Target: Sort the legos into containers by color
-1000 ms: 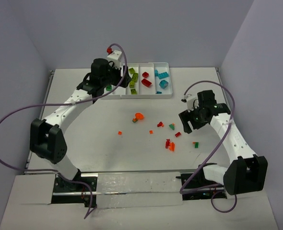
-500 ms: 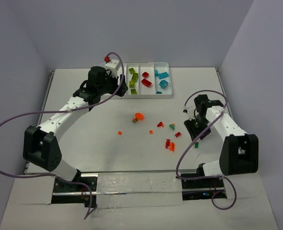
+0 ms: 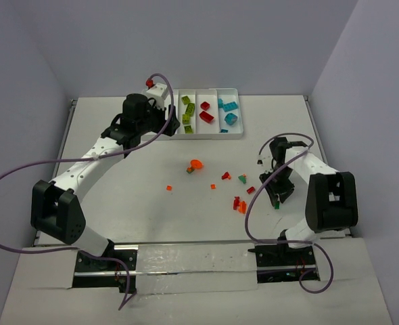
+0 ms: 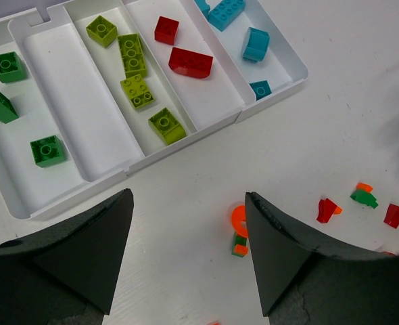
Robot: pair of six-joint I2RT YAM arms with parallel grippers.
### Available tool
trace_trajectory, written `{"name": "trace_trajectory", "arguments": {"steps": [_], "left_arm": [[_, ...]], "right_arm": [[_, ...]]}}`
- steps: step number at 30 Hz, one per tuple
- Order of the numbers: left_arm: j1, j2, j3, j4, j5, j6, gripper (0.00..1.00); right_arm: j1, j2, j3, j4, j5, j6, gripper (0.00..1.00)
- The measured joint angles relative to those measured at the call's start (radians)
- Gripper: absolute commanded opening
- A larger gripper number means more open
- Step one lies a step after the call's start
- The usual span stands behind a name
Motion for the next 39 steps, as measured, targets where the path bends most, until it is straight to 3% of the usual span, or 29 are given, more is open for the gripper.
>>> {"name": "trace_trajectory", "arguments": {"steps": [17, 21, 30, 35, 39], "left_arm": [[0.004, 0.0, -0.013, 0.001, -0.007, 0.001, 0.76], [0.005, 0.0, -0.02, 0.001, -0.006, 0.001, 0.76], [0.01, 0.0, -0.027, 0.001, -0.006, 0.001, 0.77], [0.032, 0.0, -0.027, -0.006, 0.033, 0.001, 0.81], [0.116, -0.005, -0.028, -0.025, 0.179, -0.012, 0.84]], "right_arm": [[-0.006, 0.126, 0.009, 0.039, 0.018, 0.023, 0.4], [-0.009, 0.14, 0.018, 0.042, 0.022, 0.027, 0.34], [-0.016, 0.161, 0.047, 0.047, 0.024, 0.033, 0.02], [-0.018, 0.16, 0.11, 0.011, -0.021, 0.022, 0.0], [-0.019, 0.147, 0.265, -0.049, -0.112, 0.0, 0.0]]}}
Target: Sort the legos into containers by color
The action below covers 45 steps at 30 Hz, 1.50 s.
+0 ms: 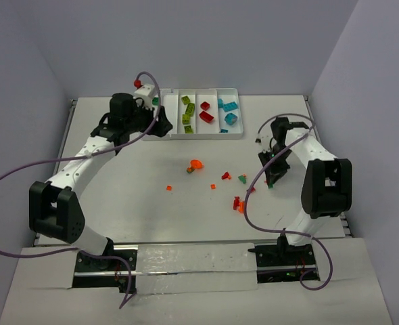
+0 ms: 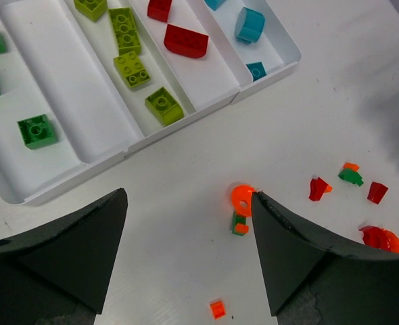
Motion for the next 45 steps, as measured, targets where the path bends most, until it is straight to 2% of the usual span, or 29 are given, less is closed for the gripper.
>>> {"name": "trace_trajectory", "arguments": {"steps": [6, 12, 16, 20, 27, 33, 38, 45], "left_arm": [[0.165, -0.037, -0.053, 0.011, 0.335, -0.074, 0.84], [0.152, -0.097, -0.182, 0.123, 0.611, -0.224, 0.79], [0.139, -0.157, -0.226, 0.14, 0.67, -0.244, 0.75], [0.129, -0.203, -0.228, 0.149, 0.691, -0.186, 0.7], [0.115, -0.229, -0.166, -0.093, 0.708, 0.26, 0.67], [0.112, -0.256, -0.148, -0.268, 0.785, 0.579, 0.6], [0.09, -0.263, -0.138, -0.336, 0.806, 0.736, 0.53], [0.03, -0.312, -0.139, -0.345, 0.754, 0.88, 0.49]], "right_arm": [[0.014, -0.028, 0.304, -0.02, -0.269, -0.017, 0.0], [0.158, -0.017, 0.447, -0.006, -0.516, 0.016, 0.0], [0.307, 0.019, 0.504, 0.057, -0.668, 0.076, 0.0], [0.379, 0.058, 0.507, 0.098, -0.787, 0.129, 0.0], [0.388, 0.111, 0.474, 0.165, -0.935, 0.197, 0.0], [0.404, 0.117, 0.454, 0.166, -1.046, 0.207, 0.0], [0.425, 0.123, 0.414, 0.181, -1.113, 0.226, 0.0], [0.442, 0.133, 0.355, 0.207, -1.15, 0.269, 0.0]]}}
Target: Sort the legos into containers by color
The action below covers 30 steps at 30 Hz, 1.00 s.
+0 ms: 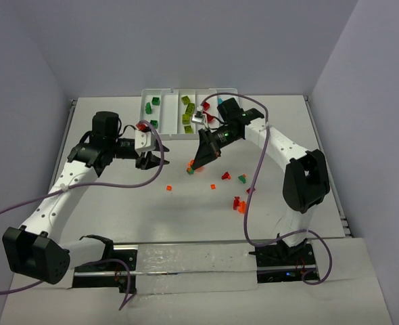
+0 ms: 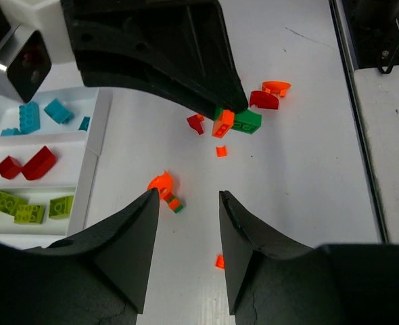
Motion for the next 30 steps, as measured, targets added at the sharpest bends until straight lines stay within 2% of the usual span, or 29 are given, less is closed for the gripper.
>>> {"name": "trace_trajectory", "arguments": {"steps": [14, 30], "left_arm": [[-0.128, -0.055, -0.035, -0.005, -0.081, 0.102, 0.46], [-0.199, -0.067, -0.035, -0.025, -0.118, 0.138, 0.43]], "right_arm": [[0.036, 0.0, -0.016, 0.038, -0.033, 0.046, 0.0], [0.058, 0.0, -0.016, 0.056, -0.052, 0.061, 0.0]]}}
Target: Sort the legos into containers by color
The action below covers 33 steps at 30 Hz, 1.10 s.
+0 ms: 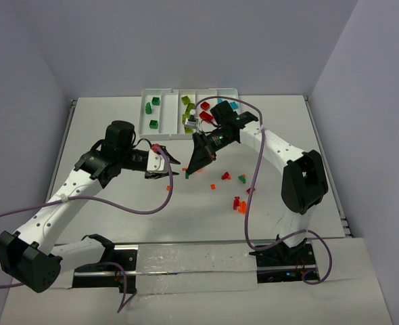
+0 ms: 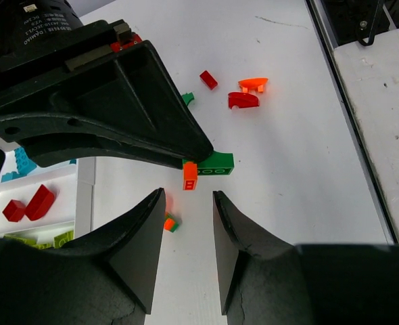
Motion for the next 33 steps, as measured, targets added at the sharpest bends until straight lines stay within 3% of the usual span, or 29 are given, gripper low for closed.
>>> {"name": "trace_trajectory", "arguments": {"steps": [10, 24, 27, 33], "left_arm": [[-0.05, 0.002, 0.0, 0.002, -0.029, -0.029, 0.4], [-0.069, 0.016, -0.003, 0.017, -0.065, -0.073, 0.18], [-0.069, 0.016, -0.006, 0.021, -0.067, -0.076, 0.01], [-0.075, 0.012, -0.022, 0.039, -0.085, -0.074, 0.0]], "right_arm": [[0.014, 0.0, 0.0, 0.0, 0.007, 0.0, 0.0], [0.027, 0.0, 0.0, -0.002, 0.024, -0.005, 0.0], [0.026, 0.0, 0.0, -0.003, 0.027, -0.005, 0.0], [0.023, 0.0, -0.001, -0.007, 0.039, -0.006, 0.0]]}}
